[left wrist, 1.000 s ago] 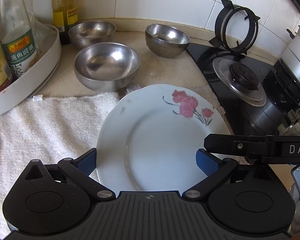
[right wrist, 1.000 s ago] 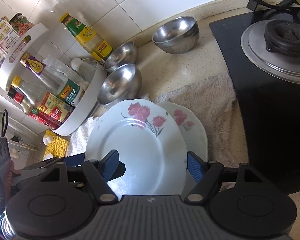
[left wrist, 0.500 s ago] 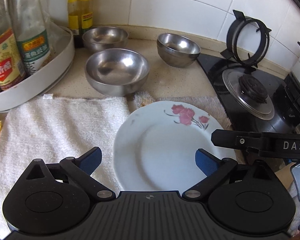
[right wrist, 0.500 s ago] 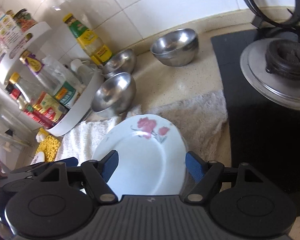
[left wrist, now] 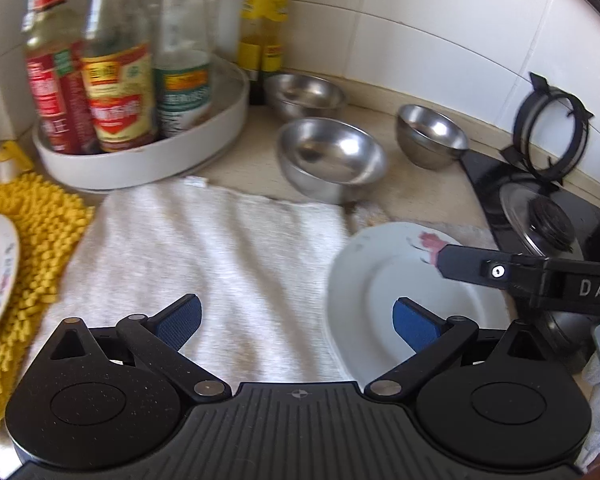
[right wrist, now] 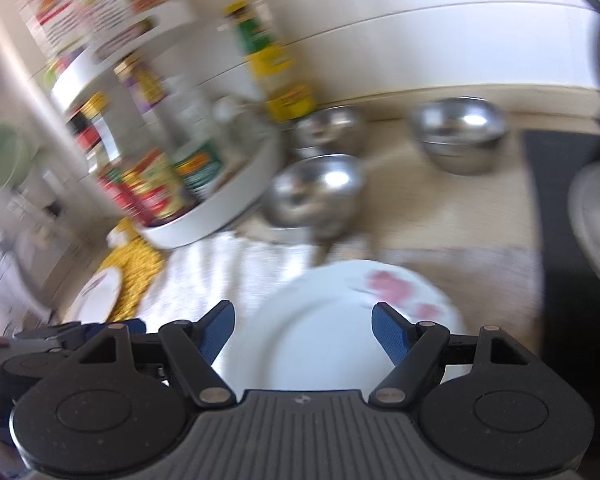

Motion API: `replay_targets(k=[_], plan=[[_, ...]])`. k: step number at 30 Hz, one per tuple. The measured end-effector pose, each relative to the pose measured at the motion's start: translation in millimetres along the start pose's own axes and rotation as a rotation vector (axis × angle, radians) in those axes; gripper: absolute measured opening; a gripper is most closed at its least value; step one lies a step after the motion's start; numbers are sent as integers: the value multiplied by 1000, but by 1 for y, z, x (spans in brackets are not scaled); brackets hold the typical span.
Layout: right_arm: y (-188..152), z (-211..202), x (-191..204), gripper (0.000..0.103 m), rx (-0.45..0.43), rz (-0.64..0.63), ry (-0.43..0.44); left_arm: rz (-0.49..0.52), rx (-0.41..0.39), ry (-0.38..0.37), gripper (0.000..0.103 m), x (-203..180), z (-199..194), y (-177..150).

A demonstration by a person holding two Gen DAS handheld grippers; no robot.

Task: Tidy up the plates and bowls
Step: 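Move both grippers to the multicolour-flower plate on the yellow mat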

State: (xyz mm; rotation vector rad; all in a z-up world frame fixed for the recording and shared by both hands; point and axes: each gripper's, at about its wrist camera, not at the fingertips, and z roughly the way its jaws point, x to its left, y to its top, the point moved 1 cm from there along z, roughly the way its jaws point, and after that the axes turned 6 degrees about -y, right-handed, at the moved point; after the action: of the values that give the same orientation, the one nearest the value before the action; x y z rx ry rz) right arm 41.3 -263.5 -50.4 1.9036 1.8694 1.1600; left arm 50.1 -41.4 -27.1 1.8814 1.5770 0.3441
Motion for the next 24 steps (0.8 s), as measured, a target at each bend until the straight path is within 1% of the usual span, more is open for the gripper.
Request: replay_targets(k=[7,13,16,19,24], plan=[[13,40,78,78,50,-144,113,-140,-45,143,103,66,-29,-4],[19,78,157,78,93,-273,217,-274,-78,260,103,138,-59,-10],[18,101,194,78,121,-319,265,-324,-94,313,103,174,-72,-13],[19,126,226,78,154,-344,301,-357,-94,348,103,209,-80,-16],[16,161,267,78,197,-386,335,-387,-74,343,102,254,-80,-18]])
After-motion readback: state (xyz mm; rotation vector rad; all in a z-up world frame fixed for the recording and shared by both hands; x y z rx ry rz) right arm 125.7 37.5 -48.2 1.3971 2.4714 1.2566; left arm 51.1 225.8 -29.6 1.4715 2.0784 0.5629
